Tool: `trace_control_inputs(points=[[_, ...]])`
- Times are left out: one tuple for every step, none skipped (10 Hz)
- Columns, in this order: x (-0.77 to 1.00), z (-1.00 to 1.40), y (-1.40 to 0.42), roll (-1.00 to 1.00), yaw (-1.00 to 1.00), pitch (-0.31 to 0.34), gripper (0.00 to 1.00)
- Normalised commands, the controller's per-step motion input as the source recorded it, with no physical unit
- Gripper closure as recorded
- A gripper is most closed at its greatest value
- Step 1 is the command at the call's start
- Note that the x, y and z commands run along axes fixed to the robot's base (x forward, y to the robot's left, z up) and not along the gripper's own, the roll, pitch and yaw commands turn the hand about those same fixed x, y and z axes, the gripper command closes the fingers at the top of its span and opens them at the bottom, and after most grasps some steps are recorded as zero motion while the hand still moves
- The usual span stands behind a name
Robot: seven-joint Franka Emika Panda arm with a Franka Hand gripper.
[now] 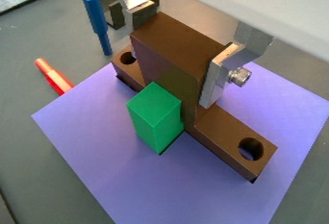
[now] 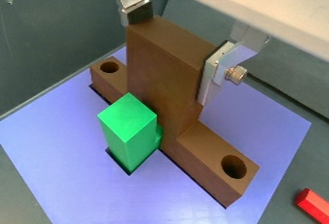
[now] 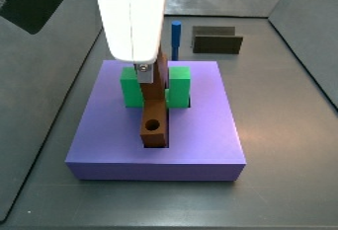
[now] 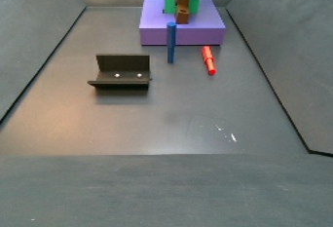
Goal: Pick up the brown object. Move up. Place the brown object on the fixture. Regrasp the brown object. Move to above the board. Insert the brown object.
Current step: Insert the brown object.
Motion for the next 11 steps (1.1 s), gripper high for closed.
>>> trace_control_inputs(points=[[0.00,0.00,-0.09,0.16,0.00,0.136,1.00],[0.00,0.00,-0.12,0.15,0.00,0.120,1.00],[0.02,0.00,-0.15,0.14,0.00,0.111,1.00],[0.09,-0.07,-0.15,0.11,0.00,0.091,1.00],[0.01,-0.06,-0.08,0.00,0.02,0.000,1.00],[0.00,0.00,0.00,0.01,0.04,0.001,1.00],[0.01,0.00,0.00,0.05,0.00,0.074,1.00],[0.30,0.00,0.00,0.13,-0.02,0.293,1.00],[0.28,0.00,0.00,0.20,0.00,0.329,1.00],[0.28,0.00,-0.01,0.23,0.00,0.341,1.00],[0.24,0.00,-0.02,0.23,0.00,0.333,1.00]])
